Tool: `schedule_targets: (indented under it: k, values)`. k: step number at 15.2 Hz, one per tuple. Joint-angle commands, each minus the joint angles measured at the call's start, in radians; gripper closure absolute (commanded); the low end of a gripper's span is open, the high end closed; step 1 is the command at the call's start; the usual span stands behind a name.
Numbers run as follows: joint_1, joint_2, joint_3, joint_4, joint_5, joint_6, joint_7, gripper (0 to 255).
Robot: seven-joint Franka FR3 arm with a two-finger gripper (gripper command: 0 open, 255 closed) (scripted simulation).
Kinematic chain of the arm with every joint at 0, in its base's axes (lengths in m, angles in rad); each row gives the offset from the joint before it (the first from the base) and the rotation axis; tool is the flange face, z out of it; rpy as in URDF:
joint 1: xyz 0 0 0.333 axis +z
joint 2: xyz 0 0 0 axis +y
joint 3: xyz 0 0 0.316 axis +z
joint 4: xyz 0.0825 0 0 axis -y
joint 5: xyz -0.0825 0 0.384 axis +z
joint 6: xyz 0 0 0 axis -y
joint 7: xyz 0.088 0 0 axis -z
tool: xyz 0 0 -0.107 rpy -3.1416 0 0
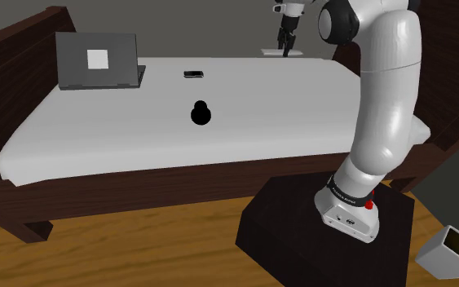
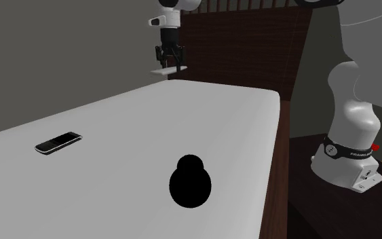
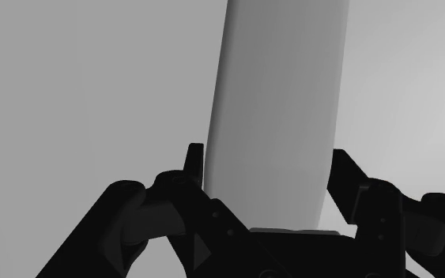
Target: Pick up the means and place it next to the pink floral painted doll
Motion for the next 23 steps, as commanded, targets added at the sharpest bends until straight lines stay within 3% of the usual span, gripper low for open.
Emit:
schedule_targets:
  k: [1,11,23]
  values:
    - [-0.003,-0.003,-0.002,0.022,-0.002,-0.024,0.002,255]
    - [0.255,-0.208,0.015,-0.236,-0.125,0.074,0.241,255]
    - [0.461,-0.315,0.105,-0.348,-0.202,0.113,0.540,255]
